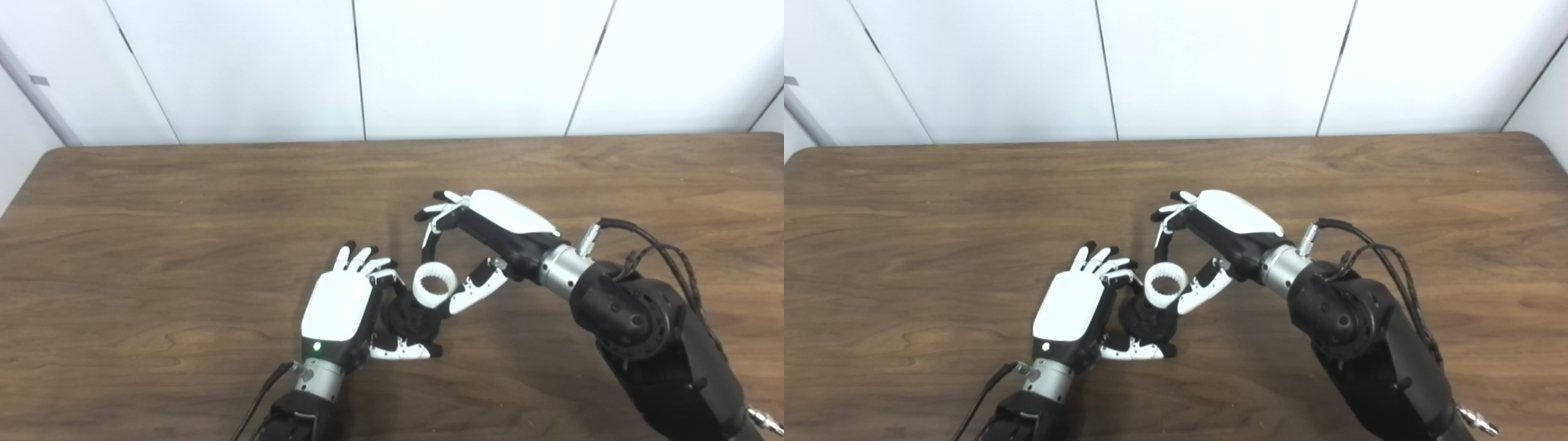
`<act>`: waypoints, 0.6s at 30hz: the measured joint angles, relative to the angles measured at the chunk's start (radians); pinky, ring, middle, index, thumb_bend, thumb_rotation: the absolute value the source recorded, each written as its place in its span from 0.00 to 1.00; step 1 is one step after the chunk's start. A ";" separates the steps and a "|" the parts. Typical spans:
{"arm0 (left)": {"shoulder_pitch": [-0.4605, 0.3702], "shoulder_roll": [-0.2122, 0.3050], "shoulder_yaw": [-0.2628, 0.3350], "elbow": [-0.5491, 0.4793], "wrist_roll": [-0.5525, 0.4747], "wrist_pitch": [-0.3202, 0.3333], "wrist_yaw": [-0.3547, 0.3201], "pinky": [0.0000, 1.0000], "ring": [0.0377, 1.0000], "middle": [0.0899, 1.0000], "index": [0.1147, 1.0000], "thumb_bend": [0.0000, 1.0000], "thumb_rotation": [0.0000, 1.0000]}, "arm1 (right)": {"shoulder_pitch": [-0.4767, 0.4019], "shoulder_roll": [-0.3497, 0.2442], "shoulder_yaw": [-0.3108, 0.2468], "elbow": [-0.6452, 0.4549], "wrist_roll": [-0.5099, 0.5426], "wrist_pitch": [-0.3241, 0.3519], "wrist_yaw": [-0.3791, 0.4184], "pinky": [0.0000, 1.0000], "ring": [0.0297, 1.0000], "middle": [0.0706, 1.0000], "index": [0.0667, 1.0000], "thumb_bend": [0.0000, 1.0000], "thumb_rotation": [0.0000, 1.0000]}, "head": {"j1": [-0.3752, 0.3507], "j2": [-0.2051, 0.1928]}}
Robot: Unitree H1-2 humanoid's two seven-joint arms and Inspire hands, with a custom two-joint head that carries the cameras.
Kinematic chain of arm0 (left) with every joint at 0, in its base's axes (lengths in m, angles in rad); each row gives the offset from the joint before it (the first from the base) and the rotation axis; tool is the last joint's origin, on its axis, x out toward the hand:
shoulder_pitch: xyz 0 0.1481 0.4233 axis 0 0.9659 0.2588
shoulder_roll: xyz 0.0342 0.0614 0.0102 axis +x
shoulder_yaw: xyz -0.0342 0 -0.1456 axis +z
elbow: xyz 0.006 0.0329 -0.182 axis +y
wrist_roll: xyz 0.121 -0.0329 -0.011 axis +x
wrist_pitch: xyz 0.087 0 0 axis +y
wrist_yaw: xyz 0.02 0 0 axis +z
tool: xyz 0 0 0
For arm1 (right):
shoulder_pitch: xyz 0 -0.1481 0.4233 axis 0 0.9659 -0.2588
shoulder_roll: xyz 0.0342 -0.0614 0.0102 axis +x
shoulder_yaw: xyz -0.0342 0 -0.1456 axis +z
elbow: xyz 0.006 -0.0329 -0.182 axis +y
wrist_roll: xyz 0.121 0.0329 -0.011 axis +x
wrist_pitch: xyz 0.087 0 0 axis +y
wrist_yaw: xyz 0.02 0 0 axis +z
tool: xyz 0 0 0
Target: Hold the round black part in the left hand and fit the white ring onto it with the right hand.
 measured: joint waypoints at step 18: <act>-0.003 -0.001 -0.011 -0.002 0.008 0.021 -0.004 1.00 0.90 0.77 0.42 0.53 0.06 | 0.024 0.039 0.036 0.024 -0.014 -0.021 -0.003 1.00 0.99 0.86 0.45 0.52 0.13 | 0.000 0.009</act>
